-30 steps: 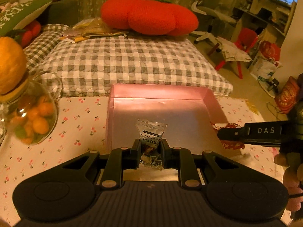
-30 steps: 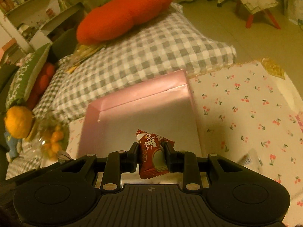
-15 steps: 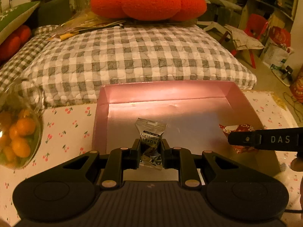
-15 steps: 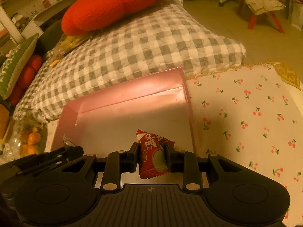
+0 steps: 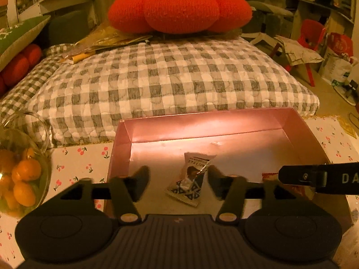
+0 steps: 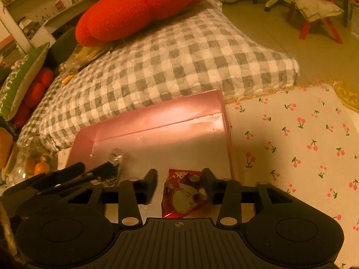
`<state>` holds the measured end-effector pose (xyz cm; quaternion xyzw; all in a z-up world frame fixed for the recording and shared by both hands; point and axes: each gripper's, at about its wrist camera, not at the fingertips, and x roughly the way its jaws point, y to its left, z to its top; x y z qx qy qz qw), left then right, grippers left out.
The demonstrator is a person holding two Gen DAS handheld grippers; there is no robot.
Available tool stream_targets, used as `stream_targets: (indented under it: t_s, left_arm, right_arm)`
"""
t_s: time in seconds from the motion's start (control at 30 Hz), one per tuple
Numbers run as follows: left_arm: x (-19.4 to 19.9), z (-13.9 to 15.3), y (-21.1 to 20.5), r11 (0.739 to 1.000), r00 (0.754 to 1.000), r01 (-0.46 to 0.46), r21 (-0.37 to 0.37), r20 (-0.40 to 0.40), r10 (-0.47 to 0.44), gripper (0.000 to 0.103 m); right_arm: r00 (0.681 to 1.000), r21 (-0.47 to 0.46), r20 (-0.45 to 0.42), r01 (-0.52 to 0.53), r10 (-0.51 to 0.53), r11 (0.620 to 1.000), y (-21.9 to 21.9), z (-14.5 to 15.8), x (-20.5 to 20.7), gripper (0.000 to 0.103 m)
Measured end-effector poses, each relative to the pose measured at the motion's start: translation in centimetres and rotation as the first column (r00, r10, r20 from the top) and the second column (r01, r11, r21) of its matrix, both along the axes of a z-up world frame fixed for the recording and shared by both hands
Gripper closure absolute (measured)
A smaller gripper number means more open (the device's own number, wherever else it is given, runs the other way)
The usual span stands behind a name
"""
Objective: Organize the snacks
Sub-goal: 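Carry both candies over the pink box and open both tools to drop them, then withdraw both tools from the box back toward the snack pile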
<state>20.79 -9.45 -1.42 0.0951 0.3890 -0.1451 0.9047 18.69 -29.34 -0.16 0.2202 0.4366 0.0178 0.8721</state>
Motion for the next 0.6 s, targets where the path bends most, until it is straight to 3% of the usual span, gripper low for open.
stream_targets:
  t_s: [0.07, 0.17, 0.33, 0.6]
  left_arm:
    - [-0.1, 0.2, 0.1, 1.0, 1.0, 0.009, -0.005, 0.008, -0.009, 0.03]
    - [-0.4, 0.5, 0.2, 1.0, 1.0, 0.015, -0.013, 0.011, -0.015, 0.023]
    - [-0.8, 1.0, 0.7, 1.0, 1.0, 0.003, -0.024, -0.007, -0.004, 0.014]
    - [-2.5, 2.2, 1.4, 0.999, 1.0, 0.011, -0.035, -0.014, -0.012, 0.01]
  right_arm:
    - [1.0, -0.004, 0.009, -0.004, 0.004, 1.0, 0.0, 0.3, -0.2, 0.047]
    - [1.0, -0.007, 0.019, -0.007, 0.007, 1.0, 0.0, 0.8, -0.6, 0.039]
    - [1.0, -0.013, 0.027, -0.005, 0.006, 1.0, 0.2, 2.0, -1.5, 0.033]
    - [0.999, -0.05, 0.05, -0.014, 0.016, 0.999, 0.5, 4.2, -3.4, 0.027]
